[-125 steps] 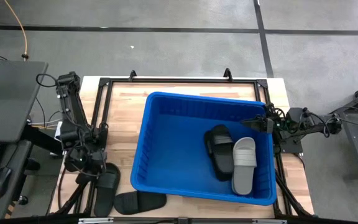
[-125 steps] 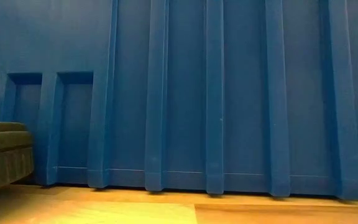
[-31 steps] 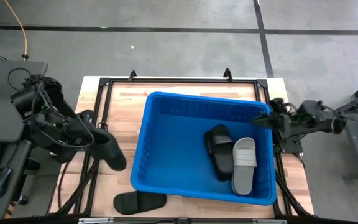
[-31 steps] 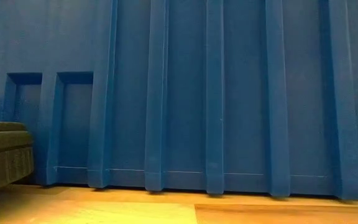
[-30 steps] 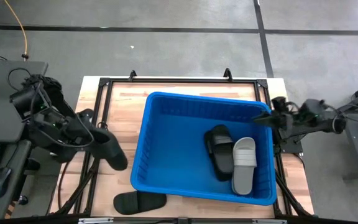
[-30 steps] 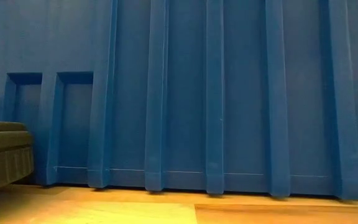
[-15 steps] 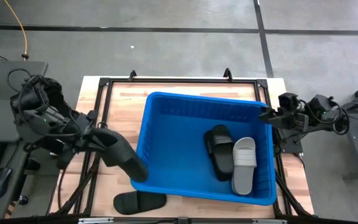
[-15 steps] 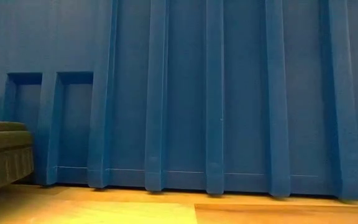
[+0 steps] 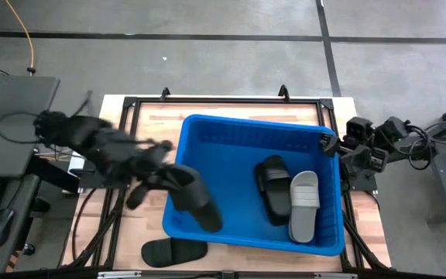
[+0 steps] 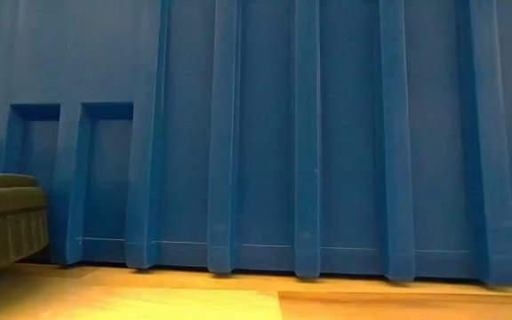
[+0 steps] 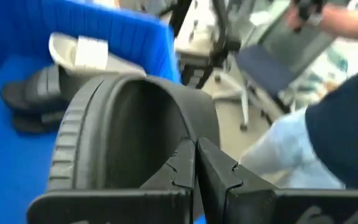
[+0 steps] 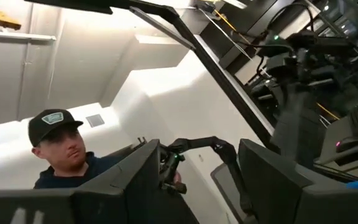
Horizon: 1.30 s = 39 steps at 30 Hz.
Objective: Pick and place slides into bin
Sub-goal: Put the black slide into the blue organizer bin
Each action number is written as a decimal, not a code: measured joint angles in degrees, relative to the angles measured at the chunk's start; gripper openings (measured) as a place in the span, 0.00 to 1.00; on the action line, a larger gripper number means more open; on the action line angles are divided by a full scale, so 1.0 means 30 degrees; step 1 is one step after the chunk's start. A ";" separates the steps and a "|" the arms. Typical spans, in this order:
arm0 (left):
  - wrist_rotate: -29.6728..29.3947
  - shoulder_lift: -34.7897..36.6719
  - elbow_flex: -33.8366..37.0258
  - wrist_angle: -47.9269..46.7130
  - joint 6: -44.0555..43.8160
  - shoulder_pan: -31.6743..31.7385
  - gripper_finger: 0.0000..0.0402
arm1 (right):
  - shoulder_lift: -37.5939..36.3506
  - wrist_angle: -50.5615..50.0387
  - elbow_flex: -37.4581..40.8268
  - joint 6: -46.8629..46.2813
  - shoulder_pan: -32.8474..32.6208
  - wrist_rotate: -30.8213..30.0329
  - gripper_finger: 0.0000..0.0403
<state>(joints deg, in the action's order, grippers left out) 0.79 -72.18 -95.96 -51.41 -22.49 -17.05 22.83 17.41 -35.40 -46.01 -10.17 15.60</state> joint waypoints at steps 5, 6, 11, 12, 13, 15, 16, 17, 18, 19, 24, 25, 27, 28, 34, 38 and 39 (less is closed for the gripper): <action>0.4285 -0.1983 0.0007 -0.0712 0.1854 0.3985 0.00 | -0.0022 0.0230 0.0000 0.0340 -0.0002 0.0180 0.51; 0.4993 -0.2450 0.0007 -0.0388 0.2172 0.4682 0.00 | -0.0022 0.0284 0.0000 0.0401 0.0003 0.0180 0.51; 0.8021 -0.5055 -0.0017 0.1747 0.3588 0.7135 0.00 | 0.0029 0.0168 0.0000 0.0484 -0.0002 0.0180 0.51; 0.8436 -0.5583 -0.0021 0.1903 0.3807 0.7538 0.00 | 0.0029 0.0149 0.0000 0.0499 0.0004 0.0174 0.51; 0.8811 -0.6164 0.0000 0.1659 0.4026 0.7893 0.00 | 0.0036 0.0116 0.0000 0.0506 -0.0002 0.0174 0.51; 0.9214 -0.7234 0.0007 0.1457 0.4442 0.8401 0.00 | 0.0029 0.0027 0.0000 0.0501 0.0005 0.0234 0.51; 0.9529 -0.7726 0.0007 0.1250 0.4559 0.8577 0.00 | 0.0032 -0.0030 0.0000 0.0504 0.0003 0.0343 0.51; 0.9873 -0.8187 0.0015 0.1270 0.4620 0.8753 0.00 | 0.0036 -0.0053 0.0000 0.0506 -0.0001 0.0405 0.51; 1.0183 -0.8615 0.0015 0.1508 0.4740 0.8922 0.00 | 0.0029 -0.0107 0.0000 0.0506 0.0005 0.0405 0.51; 1.0368 -0.9046 0.0012 0.1722 0.4899 0.9031 0.00 | 0.0029 -0.0227 0.0000 0.0524 -0.0002 0.0405 0.51; 1.1194 -1.0983 0.0003 0.2730 0.5061 0.9235 0.00 | 0.0036 -0.0573 0.0000 0.1378 0.0005 0.0330 0.51; 1.1352 -1.1258 0.0061 0.2538 0.5051 0.9326 0.00 | 0.0035 -0.0591 0.0000 0.1523 -0.0002 0.0327 0.51; 1.1511 -1.1821 -0.0029 0.3101 0.4919 0.9308 0.00 | 0.0016 -0.0626 0.0000 0.1688 0.0005 0.0318 0.51; 1.1469 -1.1997 -0.0018 0.2936 0.4954 0.9321 0.00 | 0.0011 -0.0675 0.0000 0.1707 0.0005 0.0318 0.51; 1.0704 -1.3168 0.0002 0.3539 0.5058 0.9325 0.00 | 0.0054 -0.0851 0.0000 0.2021 -0.0002 0.0336 0.51; 1.0522 -1.3976 -0.0037 0.3939 0.4862 0.9404 0.00 | 0.0138 -0.1099 0.0000 0.2073 0.0001 0.0233 0.51; 1.0283 -1.4195 -0.0066 0.4052 0.4857 0.9412 0.00 | 0.0145 -0.1161 0.0000 0.2073 0.0005 0.0197 0.51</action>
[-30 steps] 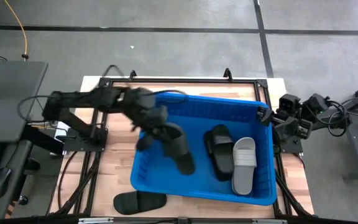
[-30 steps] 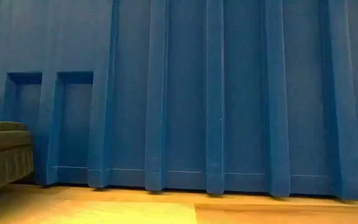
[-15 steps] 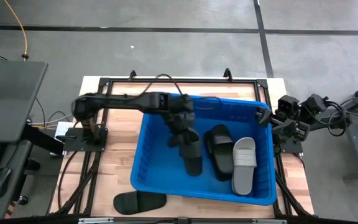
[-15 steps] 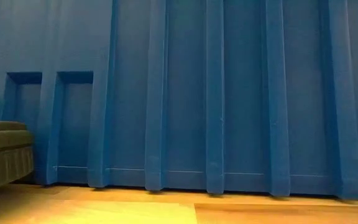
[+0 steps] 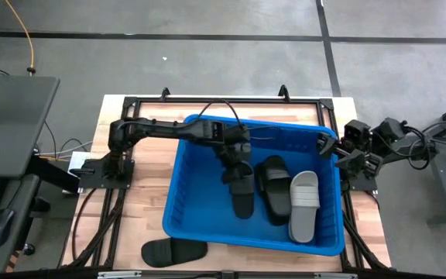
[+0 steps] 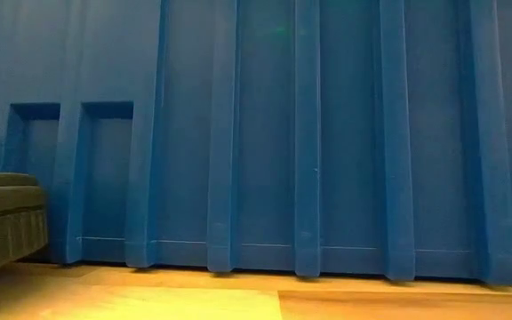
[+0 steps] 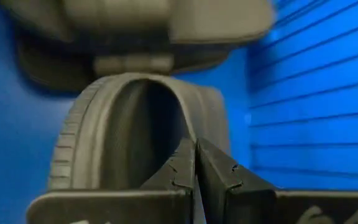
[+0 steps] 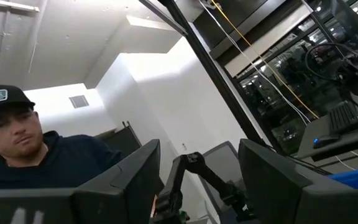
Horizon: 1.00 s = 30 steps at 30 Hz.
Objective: Pick and place slides into bin
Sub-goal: Put the black slide into the blue organizer bin
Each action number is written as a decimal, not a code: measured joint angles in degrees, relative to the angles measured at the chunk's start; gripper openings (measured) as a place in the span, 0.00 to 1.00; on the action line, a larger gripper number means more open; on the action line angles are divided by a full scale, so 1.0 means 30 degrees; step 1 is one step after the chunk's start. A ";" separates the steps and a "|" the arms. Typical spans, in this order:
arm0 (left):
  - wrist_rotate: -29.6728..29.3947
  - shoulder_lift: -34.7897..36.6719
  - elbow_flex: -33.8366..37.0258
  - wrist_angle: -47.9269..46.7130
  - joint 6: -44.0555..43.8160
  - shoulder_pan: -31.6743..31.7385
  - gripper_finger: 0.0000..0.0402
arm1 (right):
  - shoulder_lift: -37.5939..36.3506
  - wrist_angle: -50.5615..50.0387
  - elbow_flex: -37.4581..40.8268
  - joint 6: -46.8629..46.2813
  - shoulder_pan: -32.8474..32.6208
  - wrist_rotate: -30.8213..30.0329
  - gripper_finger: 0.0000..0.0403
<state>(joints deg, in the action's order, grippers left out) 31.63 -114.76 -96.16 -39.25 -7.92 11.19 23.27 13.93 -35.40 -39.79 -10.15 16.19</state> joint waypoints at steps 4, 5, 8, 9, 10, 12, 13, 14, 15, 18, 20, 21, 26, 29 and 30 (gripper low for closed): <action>-0.0928 -0.0776 0.0058 -0.0493 -0.0241 0.0130 0.00 | 0.0022 -0.0288 0.0000 -0.0042 0.0000 -0.0032 0.51; -0.1115 -0.0913 0.0077 -0.0552 -0.0434 0.0127 0.00 | 0.0036 -0.0303 0.0000 -0.0040 -0.0007 -0.0028 0.51; -0.1142 -0.1163 0.0073 -0.0032 -0.0391 0.0143 0.00 | 0.0081 -0.0326 0.0000 -0.0019 -0.0006 -0.0266 0.51; -0.1160 -0.1219 0.0073 0.0107 -0.0246 0.0143 0.00 | 0.0097 -0.0348 0.0000 0.0000 0.0000 -0.0393 0.51; -0.1319 -0.1246 0.0073 0.0173 -0.0052 0.0143 0.00 | 0.0131 -0.0354 0.0000 -0.0007 -0.0007 -0.0511 0.51; -0.1792 -0.1246 0.0073 0.0269 0.0290 0.0140 0.00 | 0.0137 -0.0469 0.0000 0.0010 0.0000 -0.0811 0.51; -0.2136 -0.1246 0.0073 0.0268 0.0500 0.0137 0.00 | 0.0138 -0.0484 0.0000 0.0082 0.0000 -0.0880 0.51; -0.2521 -0.1246 0.0073 0.0191 0.0561 0.0136 0.00 | 0.0138 -0.0529 0.0000 0.0173 -0.0007 -0.0918 0.51; -0.2901 -0.1246 0.0073 0.0056 0.0461 0.0143 0.00 | 0.0138 -0.0558 0.0000 0.0285 0.0000 -0.0961 0.51; -0.3826 -0.1246 0.0073 -0.0033 0.0143 0.0136 0.00 | 0.0138 -0.0560 0.0000 0.0415 0.0000 -0.1032 0.51; -0.4505 -0.1246 0.0073 -0.0079 0.0080 0.0136 0.02 | 0.0138 -0.0566 0.0000 0.0415 -0.0007 -0.1038 0.51; -0.4885 -0.1246 0.0073 -0.0143 0.0067 0.0136 0.04 | 0.0138 -0.0566 0.0000 0.0415 0.0000 -0.1038 0.51; -0.5346 -0.1239 0.0073 -0.0281 0.0225 0.0143 0.18 | 0.0138 -0.0566 0.0000 0.0415 0.0000 -0.1031 0.51; -0.5184 -0.1238 0.0073 -0.0267 0.0219 0.0143 0.29 | 0.0138 -0.0573 0.0000 0.0428 -0.0001 -0.1031 0.51; -0.5147 -0.1236 0.0073 -0.0279 0.0189 0.0142 0.33 | 0.0138 -0.0573 0.0000 0.0430 0.0000 -0.1031 0.51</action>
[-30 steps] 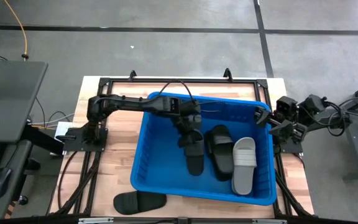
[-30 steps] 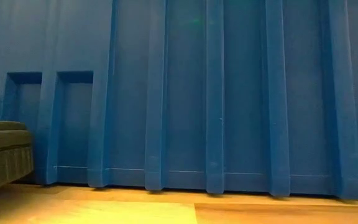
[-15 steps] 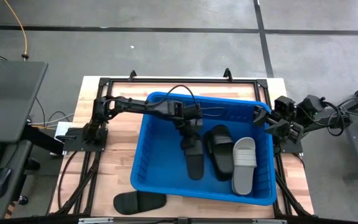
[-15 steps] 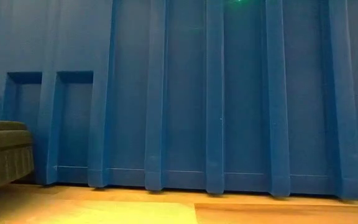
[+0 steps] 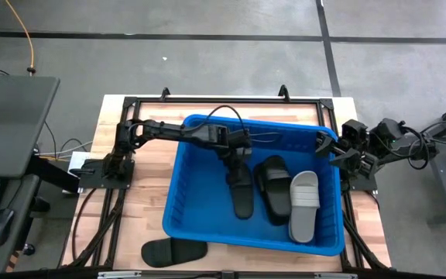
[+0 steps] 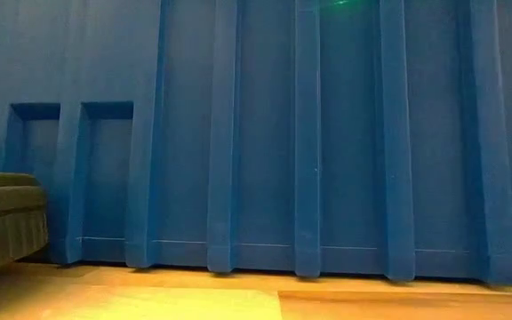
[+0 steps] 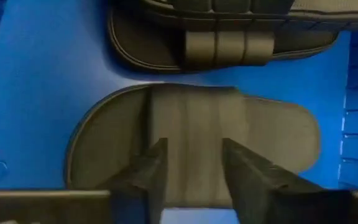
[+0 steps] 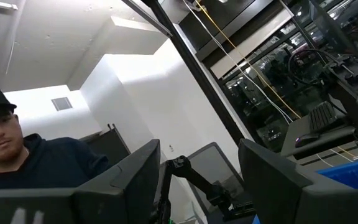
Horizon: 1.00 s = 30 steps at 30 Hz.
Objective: Pick and place slides into bin
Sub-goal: Put the black slide into the blue organizer bin
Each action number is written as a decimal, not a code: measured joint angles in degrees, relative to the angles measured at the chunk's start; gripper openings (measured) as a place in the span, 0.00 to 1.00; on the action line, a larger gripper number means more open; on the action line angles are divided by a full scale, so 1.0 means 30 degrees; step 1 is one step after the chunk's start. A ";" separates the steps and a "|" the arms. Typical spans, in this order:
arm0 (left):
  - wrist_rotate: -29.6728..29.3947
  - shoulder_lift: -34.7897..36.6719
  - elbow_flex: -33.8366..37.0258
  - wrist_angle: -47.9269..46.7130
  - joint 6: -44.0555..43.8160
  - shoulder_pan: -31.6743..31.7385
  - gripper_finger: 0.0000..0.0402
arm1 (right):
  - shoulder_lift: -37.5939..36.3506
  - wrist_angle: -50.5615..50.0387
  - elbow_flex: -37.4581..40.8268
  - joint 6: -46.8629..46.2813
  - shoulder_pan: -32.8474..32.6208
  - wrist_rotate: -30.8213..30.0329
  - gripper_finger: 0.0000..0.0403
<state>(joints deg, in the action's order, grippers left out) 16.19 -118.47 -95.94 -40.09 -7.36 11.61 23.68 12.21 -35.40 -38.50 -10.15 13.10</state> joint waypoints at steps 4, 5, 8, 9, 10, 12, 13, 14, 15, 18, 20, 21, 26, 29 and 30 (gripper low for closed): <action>0.0909 0.0005 0.0000 -0.0075 -0.0225 0.0001 0.48 | 0.0000 -0.0051 0.0000 0.0135 0.0000 0.0005 0.51; 0.1422 0.0005 0.0000 -0.0075 -0.0478 0.0001 0.51 | 0.0000 -0.0062 0.0000 0.0023 0.0000 -0.0013 0.51; 0.3620 0.0102 0.0000 0.0191 -0.0789 -0.0045 0.57 | 0.0000 -0.0303 0.0000 -0.0895 -0.0003 -0.0458 0.51; 0.3728 0.0268 0.0000 0.0243 -0.0800 -0.0222 0.59 | 0.0000 -0.0421 0.0000 -0.1012 0.0000 -0.0510 0.51; 0.3657 0.0495 0.0000 0.0358 -0.0793 -0.0411 0.59 | 0.0000 -0.0538 0.0000 -0.1103 0.0000 -0.0497 0.51; 0.3347 0.1094 0.0000 0.0415 -0.0575 -0.0867 0.60 | 0.0000 -0.0852 0.0000 -0.1361 -0.0004 -0.0406 0.51; 0.3239 0.1430 0.0000 0.0433 -0.0275 -0.1111 0.60 | 0.0000 -0.0961 0.0000 -0.1540 -0.0007 -0.0364 0.51; 0.3168 0.1748 0.0000 0.0378 0.0003 -0.1328 0.59 | 0.0000 -0.1112 0.0000 -0.1698 -0.0007 -0.0364 0.51; 0.3173 0.2047 0.0000 0.0362 0.0181 -0.1569 0.59 | 0.0000 -0.1315 0.0000 -0.1784 -0.0007 -0.0367 0.51; 0.3086 0.3219 0.0000 0.0312 0.0204 -0.2195 0.56 | 0.0000 -0.1631 0.0000 -0.1843 -0.0007 -0.0372 0.51; 0.2757 0.4069 -0.0017 0.0424 -0.0056 -0.2642 0.54 | 0.0000 -0.1708 0.0000 -0.1815 -0.0005 -0.0372 0.51; 0.2538 0.4466 -0.0015 0.0335 -0.0123 -0.2870 0.54 | 0.0000 -0.1734 0.0000 -0.1735 -0.0007 -0.0372 0.51; 0.1153 0.6341 -0.0015 0.0251 -0.0264 -0.4271 0.50 | 0.0000 -0.2010 0.0000 -0.1581 0.0000 -0.0949 0.51; 0.0230 0.7445 -0.0015 -0.0253 -0.0299 -0.5152 0.49 | 0.0000 -0.2261 0.0000 -0.1575 0.0000 -0.1217 0.51; -0.0212 0.7713 -0.0015 -0.0361 -0.0404 -0.5467 0.49 | 0.0021 -0.2335 0.0000 -0.1574 0.0000 -0.1218 0.51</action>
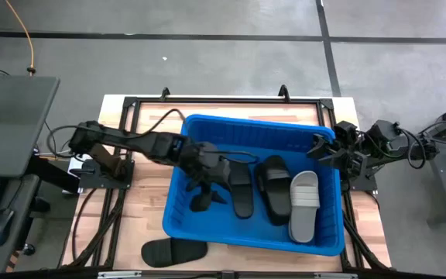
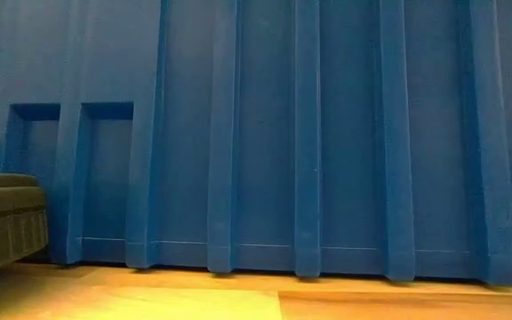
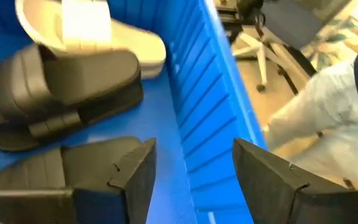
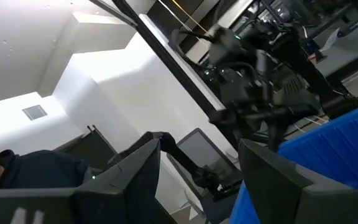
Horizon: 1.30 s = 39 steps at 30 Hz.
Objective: Pick and place slides into bin
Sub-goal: Put the black slide into the blue organizer bin
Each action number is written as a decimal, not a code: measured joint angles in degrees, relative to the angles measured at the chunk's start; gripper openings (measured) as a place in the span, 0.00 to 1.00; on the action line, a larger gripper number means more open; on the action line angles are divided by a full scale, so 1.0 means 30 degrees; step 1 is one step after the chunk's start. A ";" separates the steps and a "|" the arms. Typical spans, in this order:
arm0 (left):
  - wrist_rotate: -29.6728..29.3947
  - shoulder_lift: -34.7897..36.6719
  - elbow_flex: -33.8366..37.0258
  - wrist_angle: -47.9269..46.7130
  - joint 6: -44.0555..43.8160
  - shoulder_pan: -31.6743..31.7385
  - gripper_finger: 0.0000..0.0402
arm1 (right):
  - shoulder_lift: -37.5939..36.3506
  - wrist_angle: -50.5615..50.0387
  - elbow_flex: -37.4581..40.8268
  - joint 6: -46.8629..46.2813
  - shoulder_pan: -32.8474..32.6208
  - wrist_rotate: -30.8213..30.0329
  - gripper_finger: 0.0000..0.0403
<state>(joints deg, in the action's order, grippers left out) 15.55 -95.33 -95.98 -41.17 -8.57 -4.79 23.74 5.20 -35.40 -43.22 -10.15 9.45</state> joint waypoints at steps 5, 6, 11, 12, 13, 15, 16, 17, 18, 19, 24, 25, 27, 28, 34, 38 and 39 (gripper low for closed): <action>-0.2807 0.1554 0.0008 0.0229 0.0398 -0.1978 0.49 | 0.0112 -0.0113 0.0000 0.0047 0.0000 0.0001 0.51; -0.3376 0.1861 0.0007 0.0362 0.0517 -0.2446 0.49 | 0.0146 -0.0114 0.0000 0.0066 0.0000 0.0001 0.51; -0.7334 0.2660 0.0007 0.0600 0.0313 -0.4661 0.49 | 0.0296 -0.0420 0.0000 0.0064 -0.0002 -0.0004 0.51; -0.8357 0.2713 0.0007 0.0223 0.0130 -0.5030 0.49 | 0.0307 -0.0477 0.0000 0.0066 0.0000 -0.0019 0.51; -0.9224 0.2773 0.0007 -0.0332 -0.0153 -0.5322 0.49 | 0.0341 -0.0551 0.0000 0.0066 0.0000 -0.0067 0.51; -1.0258 0.2917 0.0110 -0.1522 -0.0952 -0.5738 0.49 | 0.0453 -0.0606 0.0000 0.0061 -0.0002 -0.0317 0.51; -1.0573 0.3113 0.0421 -0.1177 -0.1194 -0.6000 0.49 | 0.0465 -0.0627 0.0000 0.0066 -0.0002 -0.0463 0.51; -1.0766 0.3462 0.0956 -0.0339 -0.1423 -0.6337 0.49 | 0.0498 -0.0652 0.0000 0.0066 -0.0007 -0.0621 0.51; -1.0960 0.3946 0.1689 0.0801 -0.1593 -0.6734 0.49 | 0.0561 -0.0694 0.0000 0.0031 0.0000 -0.0711 0.51; -1.1085 0.4414 0.2501 0.2372 -0.1726 -0.7158 0.49 | 0.0574 -0.0732 0.0000 -0.0105 0.0000 -0.0741 0.51; -1.3611 0.6900 0.7529 0.7160 -0.3790 -0.9777 0.49 | 0.0657 -0.0824 0.0000 -0.0473 -0.0005 -0.0684 0.51; -1.4649 0.7435 0.8612 0.7721 -0.4447 -1.0314 0.49 | 0.0671 -0.0827 0.0000 -0.0474 -0.0004 -0.0696 0.51; -1.6599 0.8665 1.0552 0.8578 -0.5951 -1.1419 0.49 | 0.0708 -0.0827 0.0000 -0.0509 -0.0007 -0.0876 0.51; -1.7300 0.9284 1.1492 0.9052 -0.6872 -1.1916 0.49 | 0.0715 -0.0834 0.0000 -0.0509 -0.0007 -0.0951 0.51; -2.0622 1.1438 1.6773 1.2064 -1.1243 -1.5891 0.49 | 0.0788 -0.0965 0.0000 -0.0592 -0.0007 -0.0982 0.51; -2.2576 1.1701 1.8727 1.2938 -1.4722 -1.8637 0.49 | 0.0846 -0.0965 0.0000 -0.0590 0.0000 -0.1021 0.51; -2.2860 1.1712 1.8858 1.3251 -1.5197 -1.9257 0.49 | 0.0851 -0.0965 0.0000 -0.0590 -0.0002 -0.1075 0.51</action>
<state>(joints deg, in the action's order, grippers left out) -53.03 -60.19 -39.41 -1.42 -54.16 -62.56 26.30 2.31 -35.40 -44.99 -10.16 6.23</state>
